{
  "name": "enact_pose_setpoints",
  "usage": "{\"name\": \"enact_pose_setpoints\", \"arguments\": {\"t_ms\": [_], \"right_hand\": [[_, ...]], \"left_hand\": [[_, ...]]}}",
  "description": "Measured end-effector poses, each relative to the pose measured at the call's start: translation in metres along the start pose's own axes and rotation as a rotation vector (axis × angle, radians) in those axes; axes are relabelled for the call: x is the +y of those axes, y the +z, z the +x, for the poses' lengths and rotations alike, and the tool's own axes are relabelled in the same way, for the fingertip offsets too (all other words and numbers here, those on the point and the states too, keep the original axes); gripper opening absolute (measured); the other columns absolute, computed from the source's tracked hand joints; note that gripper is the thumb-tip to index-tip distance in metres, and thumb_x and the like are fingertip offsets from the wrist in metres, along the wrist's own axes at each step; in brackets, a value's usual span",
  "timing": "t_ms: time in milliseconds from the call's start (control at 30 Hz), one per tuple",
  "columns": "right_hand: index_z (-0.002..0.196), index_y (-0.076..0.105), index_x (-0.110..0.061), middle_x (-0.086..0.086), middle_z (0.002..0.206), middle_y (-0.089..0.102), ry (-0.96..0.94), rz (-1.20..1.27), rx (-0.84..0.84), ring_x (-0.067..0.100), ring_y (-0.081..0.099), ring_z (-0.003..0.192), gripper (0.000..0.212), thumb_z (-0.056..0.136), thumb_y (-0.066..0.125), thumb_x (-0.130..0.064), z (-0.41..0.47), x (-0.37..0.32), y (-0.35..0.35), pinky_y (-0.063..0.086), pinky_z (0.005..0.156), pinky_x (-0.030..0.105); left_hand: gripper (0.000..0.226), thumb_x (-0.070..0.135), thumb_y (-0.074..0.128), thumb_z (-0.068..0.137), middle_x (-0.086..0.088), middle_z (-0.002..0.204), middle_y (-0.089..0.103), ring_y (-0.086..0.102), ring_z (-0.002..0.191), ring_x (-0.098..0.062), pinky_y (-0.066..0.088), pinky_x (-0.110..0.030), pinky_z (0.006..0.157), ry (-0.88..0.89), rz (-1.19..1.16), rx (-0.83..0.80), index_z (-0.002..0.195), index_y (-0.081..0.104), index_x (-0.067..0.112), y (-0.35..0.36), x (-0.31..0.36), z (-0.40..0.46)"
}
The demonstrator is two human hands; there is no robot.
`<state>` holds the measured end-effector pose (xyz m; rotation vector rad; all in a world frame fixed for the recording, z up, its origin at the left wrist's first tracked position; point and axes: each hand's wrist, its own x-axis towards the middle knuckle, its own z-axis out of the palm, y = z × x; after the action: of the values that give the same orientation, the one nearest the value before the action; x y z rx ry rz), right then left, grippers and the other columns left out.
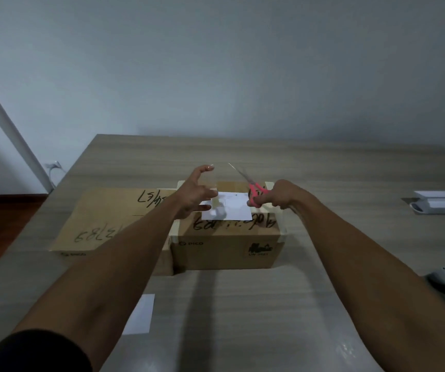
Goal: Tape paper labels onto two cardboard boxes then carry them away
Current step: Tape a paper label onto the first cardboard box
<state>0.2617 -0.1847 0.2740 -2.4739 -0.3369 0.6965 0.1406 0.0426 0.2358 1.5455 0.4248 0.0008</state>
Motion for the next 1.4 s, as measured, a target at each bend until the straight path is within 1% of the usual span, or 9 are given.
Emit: {"name": "enact_pose_setpoints", "arguments": {"t_ms": [100,233,333,567,767,867,933,1267,1400], "right_hand": [[0.094,0.076,-0.012,0.001,0.108,0.065,-0.038,-0.047,-0.184,0.019,0.061,0.102,0.064,0.054,0.091,-0.059,-0.001,-0.005,-0.016,0.045,0.079,0.035],[0.085,0.085,-0.025,0.006,0.120,0.068,-0.155,-0.074,-0.305,0.018,0.055,0.101,0.017,0.079,0.082,-0.041,0.001,-0.009,-0.023,0.042,0.081,0.035],[0.092,0.085,-0.026,0.011,0.131,0.065,-0.198,-0.103,-0.348,0.019,0.051,0.100,0.016,0.084,0.078,-0.037,0.004,-0.013,-0.024,0.040,0.082,0.036],[0.098,0.085,-0.017,0.004,0.099,0.061,-0.216,-0.146,-0.371,0.017,0.046,0.085,0.025,0.080,0.082,-0.035,0.012,-0.020,-0.022,0.036,0.076,0.034],[0.089,0.086,-0.020,0.002,0.094,0.065,-0.231,-0.134,-0.379,0.017,0.049,0.085,0.017,0.078,0.084,-0.034,0.015,-0.015,-0.019,0.037,0.072,0.033],[0.071,0.084,-0.027,-0.004,0.079,0.066,-0.260,-0.141,-0.374,0.015,0.050,0.078,0.010,0.079,0.084,-0.031,0.017,-0.011,-0.018,0.037,0.068,0.031],[0.072,0.084,-0.024,-0.007,0.069,0.066,-0.282,-0.131,-0.365,0.014,0.050,0.073,0.010,0.078,0.085,-0.031,0.019,-0.009,-0.016,0.036,0.064,0.031],[0.081,0.086,-0.025,0.004,0.069,0.067,-0.280,-0.095,-0.311,0.020,0.039,0.068,0.011,0.080,0.081,-0.034,0.029,-0.006,-0.012,0.032,0.059,0.030],[0.058,0.074,-0.010,0.006,0.062,0.069,-0.190,-0.203,-0.209,0.012,0.039,0.043,0.024,0.074,0.086,-0.024,0.029,-0.007,-0.008,0.029,0.048,0.025]], "left_hand": [[0.066,-0.002,0.066,0.094,-0.019,0.125,0.066,0.064,0.114,-0.031,0.058,-0.042,0.085,-0.010,0.052,-0.002,0.134,0.047,0.046,-0.013,0.009,0.001],[0.064,-0.001,0.064,0.096,-0.020,0.129,0.065,0.060,0.125,-0.035,0.054,-0.046,0.095,-0.023,0.132,-0.010,0.133,0.046,0.047,-0.024,0.016,0.000],[0.064,-0.001,0.063,0.096,-0.020,0.129,0.065,0.062,0.119,-0.031,0.054,-0.043,0.091,-0.033,0.184,-0.035,0.134,0.045,0.047,-0.026,0.019,-0.001],[0.064,-0.004,0.062,0.095,-0.012,0.129,0.066,0.063,0.109,-0.024,0.054,-0.043,0.094,-0.055,0.251,-0.145,0.132,0.048,0.046,-0.021,0.024,0.000],[0.067,-0.009,0.062,0.092,-0.018,0.128,0.065,0.059,0.106,-0.024,0.052,-0.039,0.086,-0.071,0.281,-0.196,0.130,0.051,0.045,-0.017,0.022,0.004],[0.066,-0.008,0.063,0.091,-0.019,0.127,0.065,0.059,0.104,-0.024,0.052,-0.039,0.086,-0.078,0.277,-0.184,0.130,0.051,0.045,-0.015,0.018,0.007],[0.064,-0.006,0.063,0.092,-0.017,0.124,0.067,0.059,0.104,-0.024,0.050,-0.039,0.085,-0.075,0.271,-0.166,0.130,0.051,0.044,-0.013,0.017,0.009],[0.062,0.006,0.069,0.092,-0.021,0.127,0.066,0.062,0.106,-0.025,0.050,-0.043,0.088,-0.080,0.255,-0.128,0.131,0.049,0.051,-0.012,0.009,0.011],[0.066,0.008,0.070,0.091,-0.024,0.128,0.064,0.061,0.110,-0.029,0.052,-0.046,0.094,-0.055,0.249,-0.106,0.132,0.046,0.053,-0.009,0.007,0.011]]}}
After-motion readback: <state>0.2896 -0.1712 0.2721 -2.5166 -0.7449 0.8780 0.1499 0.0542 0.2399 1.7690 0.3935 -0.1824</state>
